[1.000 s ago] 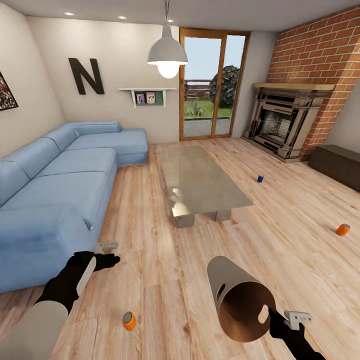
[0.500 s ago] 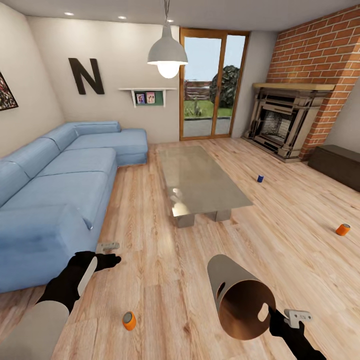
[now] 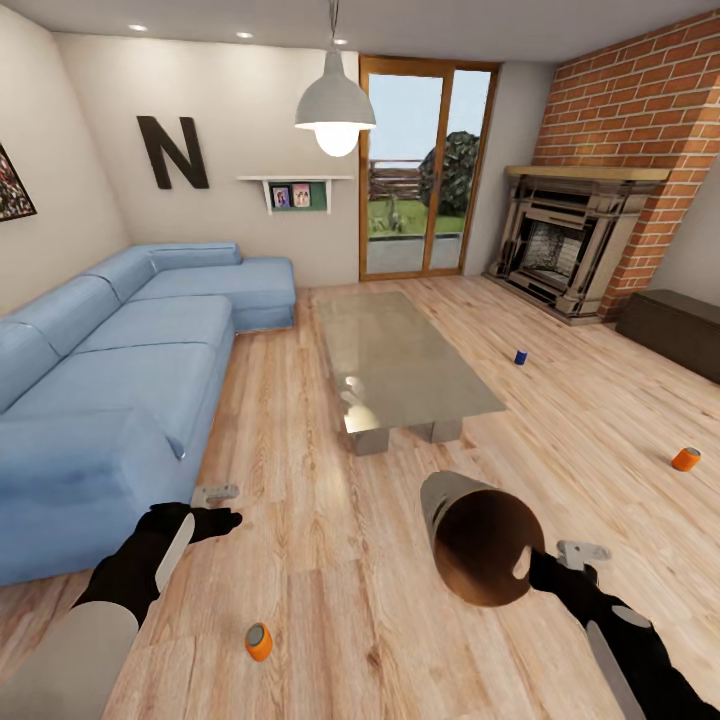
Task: Put the three can of soda from the living room inside the tash can in the kitchen.
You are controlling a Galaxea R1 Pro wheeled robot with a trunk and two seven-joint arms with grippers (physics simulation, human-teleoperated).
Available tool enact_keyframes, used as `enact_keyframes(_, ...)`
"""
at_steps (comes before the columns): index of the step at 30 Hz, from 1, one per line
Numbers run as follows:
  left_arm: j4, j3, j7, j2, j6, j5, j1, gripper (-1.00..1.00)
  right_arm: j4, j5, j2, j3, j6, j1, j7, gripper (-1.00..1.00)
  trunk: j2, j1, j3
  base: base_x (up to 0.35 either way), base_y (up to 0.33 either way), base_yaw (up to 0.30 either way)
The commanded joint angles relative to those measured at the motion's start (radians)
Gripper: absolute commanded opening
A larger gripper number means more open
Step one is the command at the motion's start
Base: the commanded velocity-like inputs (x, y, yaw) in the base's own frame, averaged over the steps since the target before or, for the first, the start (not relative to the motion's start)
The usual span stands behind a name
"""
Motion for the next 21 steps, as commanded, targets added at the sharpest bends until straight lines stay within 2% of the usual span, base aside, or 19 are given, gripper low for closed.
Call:
enact_keyframes(1, 0.0, 0.0, 0.0, 0.0, 0.0, 0.0, 0.0, 1.0, -0.067, -0.015, 0.001, 0.002, 0.026, -0.016, 0.001, -1.0, 0.0, 0.0, 0.0, 0.0, 0.0, 0.0)
enact_keyframes(5, 0.0, 0.0, 0.0, 0.0, 0.0, 0.0, 0.0, 1.0, -0.111, -0.012, 0.001, 0.004, 0.137, -0.075, -0.024, -1.0, 0.0, 0.0, 0.0, 0.0, 0.0, 0.0)
enact_keyframes(8, 0.0, 0.0, 0.002, 0.0, -0.001, 0.0, 0.0, 1.0, -0.122, -0.006, -0.002, 0.005, 0.171, -0.097, -0.031, -1.0, 0.0, 0.0, 0.0, 0.0, 0.0, 0.0)
enact_keyframes(21, -0.001, 0.0, 0.04, -0.001, -0.003, 0.0, 0.0, 1.0, -0.14, -0.006, 0.001, 0.009, 0.187, -0.118, -0.031, -1.0, 0.0, 0.0, -0.006, 0.0, 0.0, 0.0)
